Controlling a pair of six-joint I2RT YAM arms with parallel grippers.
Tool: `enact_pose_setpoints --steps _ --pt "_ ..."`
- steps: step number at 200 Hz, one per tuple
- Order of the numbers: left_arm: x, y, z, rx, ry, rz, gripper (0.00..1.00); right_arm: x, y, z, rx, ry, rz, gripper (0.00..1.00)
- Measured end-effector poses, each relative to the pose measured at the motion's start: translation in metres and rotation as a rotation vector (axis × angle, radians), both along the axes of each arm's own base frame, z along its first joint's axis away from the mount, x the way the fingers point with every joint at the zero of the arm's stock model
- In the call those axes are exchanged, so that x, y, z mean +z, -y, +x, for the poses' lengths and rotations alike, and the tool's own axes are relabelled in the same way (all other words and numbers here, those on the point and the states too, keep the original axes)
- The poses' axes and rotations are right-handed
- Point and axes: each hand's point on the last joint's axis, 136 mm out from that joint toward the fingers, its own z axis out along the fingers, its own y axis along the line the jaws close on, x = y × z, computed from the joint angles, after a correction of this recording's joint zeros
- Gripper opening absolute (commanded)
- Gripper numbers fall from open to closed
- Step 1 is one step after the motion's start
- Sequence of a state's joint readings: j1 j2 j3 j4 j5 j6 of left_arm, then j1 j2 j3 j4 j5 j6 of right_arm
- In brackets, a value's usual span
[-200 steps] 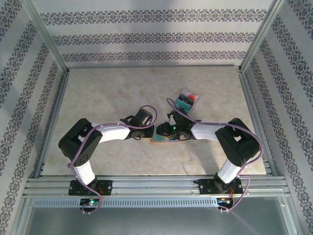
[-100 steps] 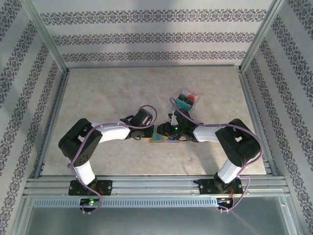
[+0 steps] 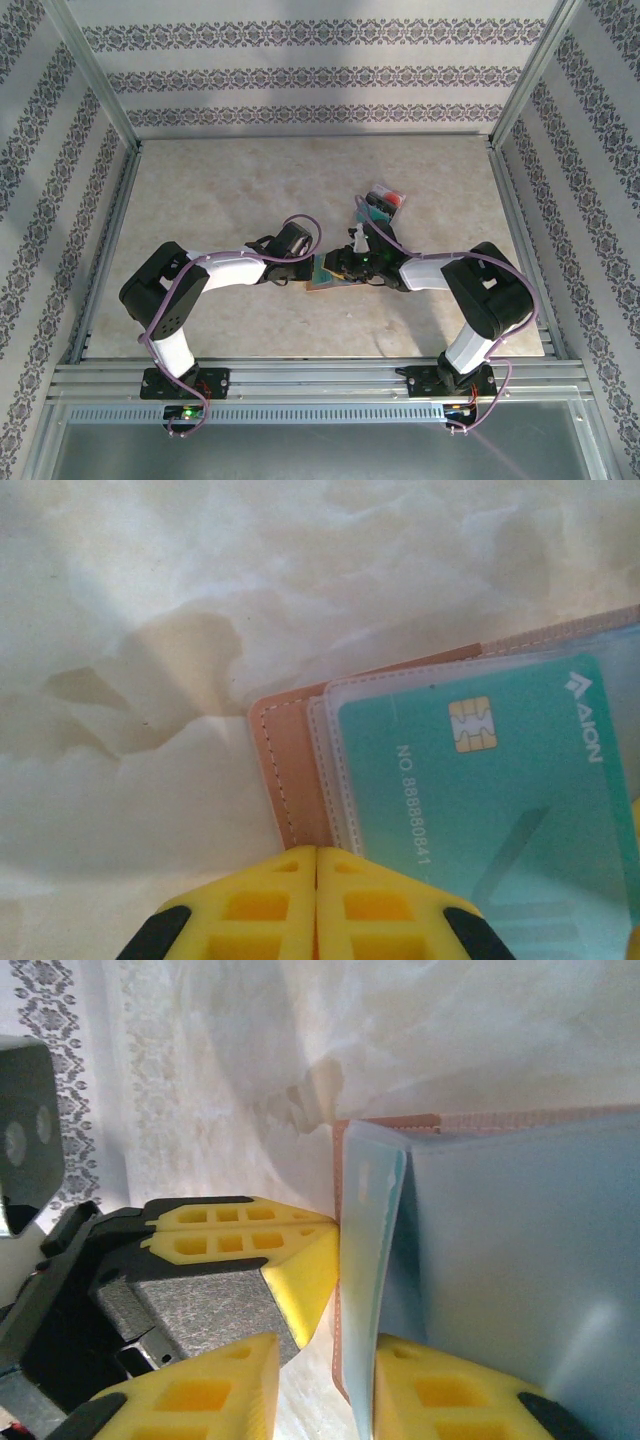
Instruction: Take the credit cards out of the card holder
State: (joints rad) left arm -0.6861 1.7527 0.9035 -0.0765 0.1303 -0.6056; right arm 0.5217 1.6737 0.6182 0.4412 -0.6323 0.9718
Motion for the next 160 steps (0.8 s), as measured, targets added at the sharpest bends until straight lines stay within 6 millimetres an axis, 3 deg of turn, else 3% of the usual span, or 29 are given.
enact_pose_setpoints --steps 105,160 --pt "0.000 0.000 0.000 0.000 -0.002 0.002 0.09 0.000 0.018 0.008 -0.063 -0.003 0.057 0.27" --pt "0.000 0.000 0.000 0.002 -0.001 0.004 0.09 -0.002 0.024 0.009 -0.089 -0.009 0.069 0.17"
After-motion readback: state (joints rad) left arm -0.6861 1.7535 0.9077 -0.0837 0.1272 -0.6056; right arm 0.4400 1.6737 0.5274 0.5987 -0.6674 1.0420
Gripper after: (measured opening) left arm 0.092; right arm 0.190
